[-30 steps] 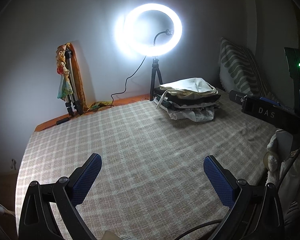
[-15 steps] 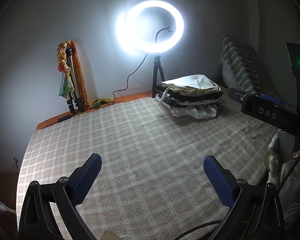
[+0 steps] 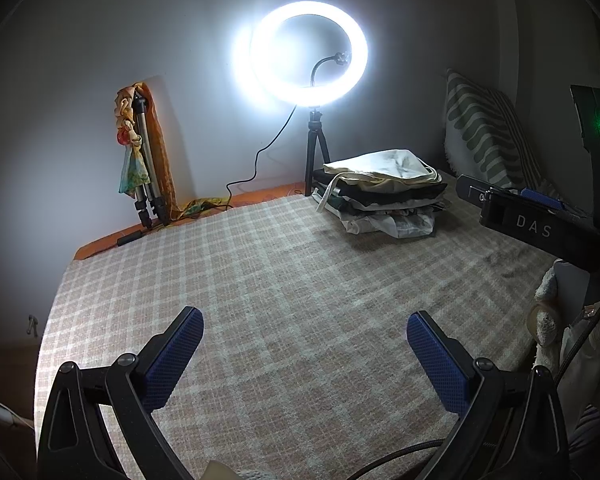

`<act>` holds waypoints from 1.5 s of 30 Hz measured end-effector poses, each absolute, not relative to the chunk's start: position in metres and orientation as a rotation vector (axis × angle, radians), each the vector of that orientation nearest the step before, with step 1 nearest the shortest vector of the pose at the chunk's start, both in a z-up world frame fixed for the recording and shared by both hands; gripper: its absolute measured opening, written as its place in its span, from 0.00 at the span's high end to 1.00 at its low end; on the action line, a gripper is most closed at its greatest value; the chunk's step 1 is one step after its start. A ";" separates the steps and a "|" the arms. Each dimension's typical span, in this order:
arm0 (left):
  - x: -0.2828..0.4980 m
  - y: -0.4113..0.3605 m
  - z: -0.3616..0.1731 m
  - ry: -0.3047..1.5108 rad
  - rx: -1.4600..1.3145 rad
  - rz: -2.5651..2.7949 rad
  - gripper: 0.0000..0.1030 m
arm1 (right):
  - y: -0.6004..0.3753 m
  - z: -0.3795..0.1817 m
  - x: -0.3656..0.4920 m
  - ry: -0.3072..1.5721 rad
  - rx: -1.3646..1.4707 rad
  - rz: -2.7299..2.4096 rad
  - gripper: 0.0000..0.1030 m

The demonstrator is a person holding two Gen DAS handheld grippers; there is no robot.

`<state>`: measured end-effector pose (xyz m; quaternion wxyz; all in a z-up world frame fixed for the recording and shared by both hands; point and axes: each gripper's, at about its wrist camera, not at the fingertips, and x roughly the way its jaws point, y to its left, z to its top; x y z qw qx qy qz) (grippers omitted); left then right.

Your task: Fold small clothes

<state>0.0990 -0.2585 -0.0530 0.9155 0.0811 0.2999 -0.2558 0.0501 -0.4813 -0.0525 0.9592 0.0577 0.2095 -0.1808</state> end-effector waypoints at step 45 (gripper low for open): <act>0.096 -0.259 -0.052 0.620 0.167 -0.520 0.01 | -0.476 -0.053 0.049 0.426 0.123 -0.364 0.00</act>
